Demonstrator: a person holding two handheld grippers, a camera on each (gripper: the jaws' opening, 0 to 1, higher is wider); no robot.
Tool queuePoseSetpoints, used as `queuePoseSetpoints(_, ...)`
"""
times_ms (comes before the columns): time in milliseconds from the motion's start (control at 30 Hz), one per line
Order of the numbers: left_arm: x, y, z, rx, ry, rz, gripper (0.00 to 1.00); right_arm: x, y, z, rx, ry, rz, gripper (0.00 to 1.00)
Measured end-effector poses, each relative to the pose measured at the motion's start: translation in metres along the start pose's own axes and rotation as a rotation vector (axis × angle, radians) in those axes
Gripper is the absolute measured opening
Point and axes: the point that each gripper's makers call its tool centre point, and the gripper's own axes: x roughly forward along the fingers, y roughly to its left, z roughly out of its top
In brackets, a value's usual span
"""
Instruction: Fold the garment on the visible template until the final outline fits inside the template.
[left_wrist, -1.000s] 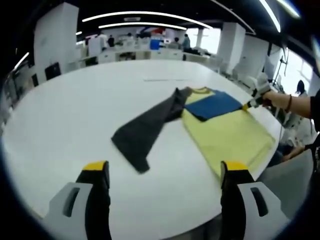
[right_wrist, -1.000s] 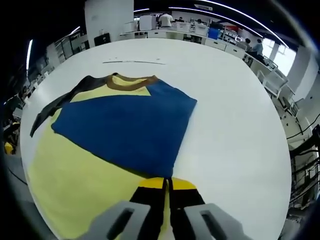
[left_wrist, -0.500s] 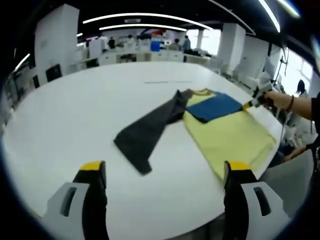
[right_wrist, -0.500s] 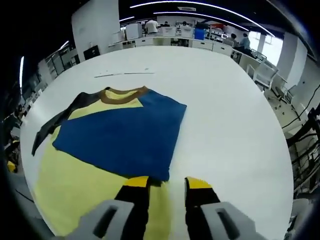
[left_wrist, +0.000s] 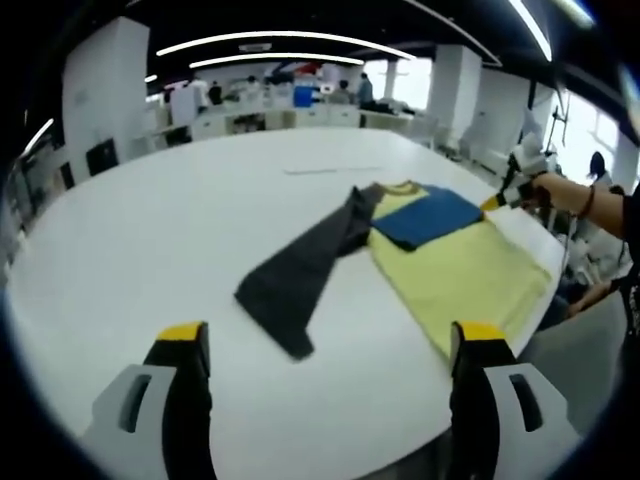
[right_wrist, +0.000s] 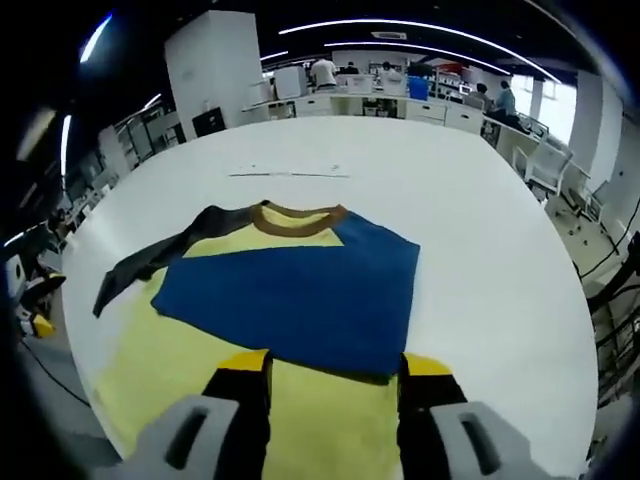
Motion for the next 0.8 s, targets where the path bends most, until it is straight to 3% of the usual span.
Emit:
queuePoseSetpoints(367,0.000,0.012,0.005,0.008,-0.004,0.011,0.98,0.008,0.069,0.019,-0.091,-0.007,0.141,0.51)
queuePoseSetpoints(800,0.000,0.025,0.012,0.010,-0.028,0.023,0.99,0.024,0.163,0.017,-0.162,0.012,0.316,0.59)
